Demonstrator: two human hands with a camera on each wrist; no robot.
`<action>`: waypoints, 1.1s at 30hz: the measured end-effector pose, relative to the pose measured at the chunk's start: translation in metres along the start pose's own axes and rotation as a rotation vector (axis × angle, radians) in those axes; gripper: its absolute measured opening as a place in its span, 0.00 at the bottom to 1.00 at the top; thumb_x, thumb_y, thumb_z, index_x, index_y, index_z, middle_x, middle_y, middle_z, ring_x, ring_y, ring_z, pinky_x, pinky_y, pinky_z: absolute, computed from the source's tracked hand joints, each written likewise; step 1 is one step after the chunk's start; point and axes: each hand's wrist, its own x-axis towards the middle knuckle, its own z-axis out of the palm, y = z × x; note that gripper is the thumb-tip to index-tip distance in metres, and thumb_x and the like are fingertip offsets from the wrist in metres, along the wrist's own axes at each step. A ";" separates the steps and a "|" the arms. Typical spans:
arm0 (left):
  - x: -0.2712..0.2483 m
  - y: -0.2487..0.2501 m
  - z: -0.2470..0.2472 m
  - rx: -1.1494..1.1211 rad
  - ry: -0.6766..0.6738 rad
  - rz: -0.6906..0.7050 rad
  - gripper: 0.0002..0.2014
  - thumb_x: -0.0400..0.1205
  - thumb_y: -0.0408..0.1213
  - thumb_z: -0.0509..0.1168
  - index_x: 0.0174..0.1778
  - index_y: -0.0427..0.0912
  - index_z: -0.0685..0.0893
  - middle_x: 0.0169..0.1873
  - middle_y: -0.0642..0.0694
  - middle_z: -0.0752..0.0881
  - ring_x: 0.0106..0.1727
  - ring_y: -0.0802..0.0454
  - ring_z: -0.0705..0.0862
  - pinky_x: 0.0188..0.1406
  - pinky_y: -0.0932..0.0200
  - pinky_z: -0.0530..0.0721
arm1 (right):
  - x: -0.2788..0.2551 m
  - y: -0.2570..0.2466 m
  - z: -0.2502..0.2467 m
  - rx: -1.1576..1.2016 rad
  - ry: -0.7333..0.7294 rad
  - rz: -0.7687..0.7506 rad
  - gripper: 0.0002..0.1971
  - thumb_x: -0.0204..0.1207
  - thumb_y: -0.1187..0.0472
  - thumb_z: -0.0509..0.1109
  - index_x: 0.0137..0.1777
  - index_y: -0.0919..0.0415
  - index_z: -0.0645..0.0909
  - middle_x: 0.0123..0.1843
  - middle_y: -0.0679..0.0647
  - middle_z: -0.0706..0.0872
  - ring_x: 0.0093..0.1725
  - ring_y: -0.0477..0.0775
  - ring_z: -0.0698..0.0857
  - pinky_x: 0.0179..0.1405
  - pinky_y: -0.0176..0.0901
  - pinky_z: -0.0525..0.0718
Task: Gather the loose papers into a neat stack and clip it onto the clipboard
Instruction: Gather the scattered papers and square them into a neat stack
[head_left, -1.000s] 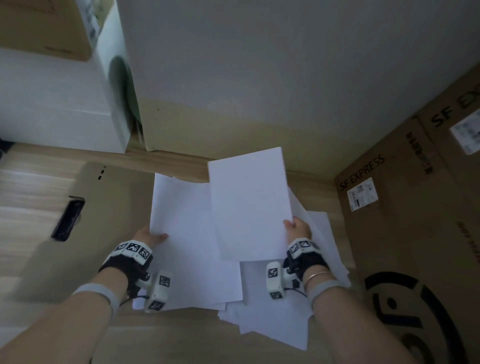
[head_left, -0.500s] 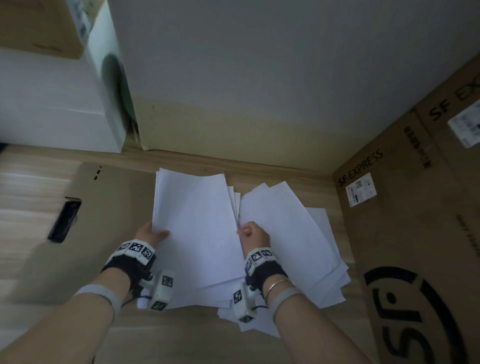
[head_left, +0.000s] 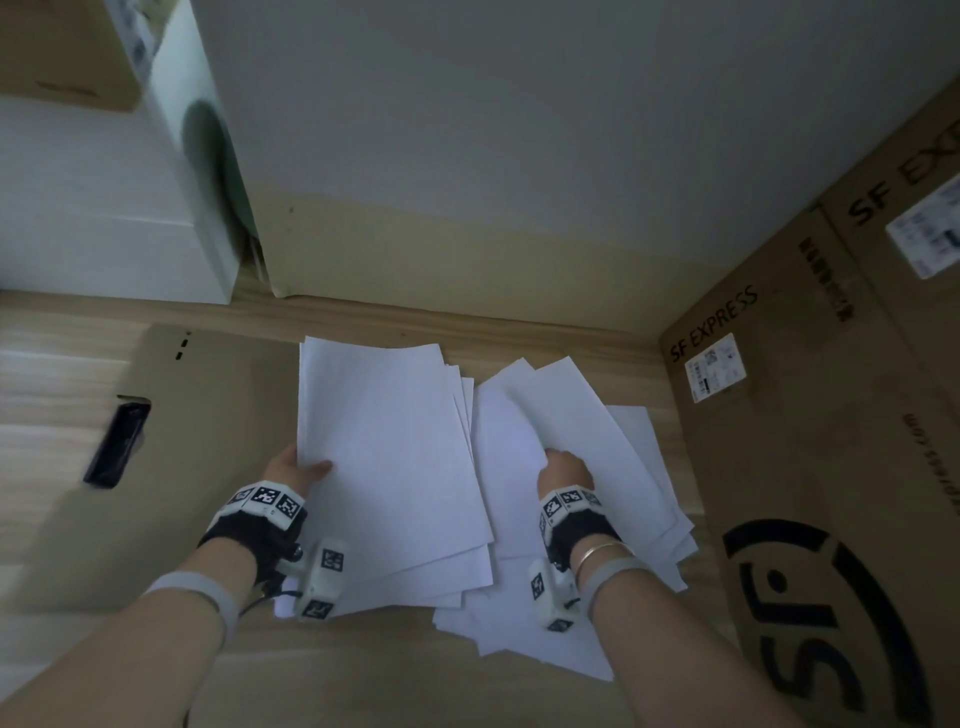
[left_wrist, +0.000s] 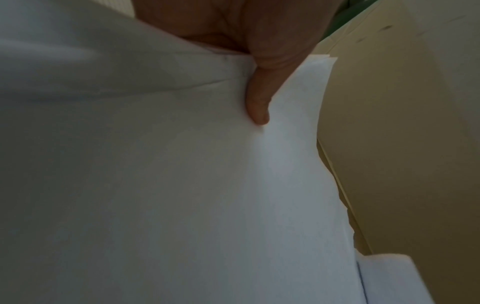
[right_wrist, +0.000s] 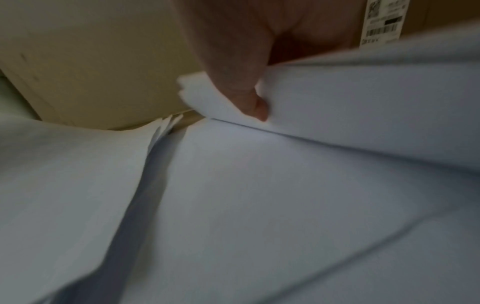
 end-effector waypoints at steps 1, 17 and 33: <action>0.000 0.000 0.001 -0.002 0.001 0.001 0.25 0.79 0.26 0.65 0.74 0.32 0.71 0.70 0.29 0.78 0.69 0.31 0.78 0.71 0.42 0.74 | -0.001 -0.003 -0.008 0.035 0.023 0.022 0.17 0.80 0.69 0.54 0.63 0.68 0.80 0.65 0.66 0.83 0.63 0.65 0.82 0.60 0.46 0.79; -0.005 0.000 0.013 -0.022 -0.093 -0.002 0.26 0.79 0.20 0.62 0.75 0.29 0.69 0.71 0.28 0.76 0.71 0.31 0.76 0.69 0.45 0.73 | -0.051 -0.143 0.038 0.697 -0.369 -0.200 0.28 0.79 0.50 0.63 0.78 0.55 0.64 0.70 0.58 0.76 0.55 0.59 0.84 0.65 0.56 0.81; -0.005 0.008 0.013 0.016 -0.037 -0.019 0.23 0.79 0.25 0.65 0.71 0.28 0.73 0.67 0.26 0.79 0.67 0.30 0.79 0.68 0.43 0.76 | 0.007 -0.066 0.010 0.216 -0.130 -0.086 0.13 0.81 0.64 0.56 0.45 0.68 0.82 0.51 0.64 0.84 0.52 0.59 0.82 0.55 0.45 0.79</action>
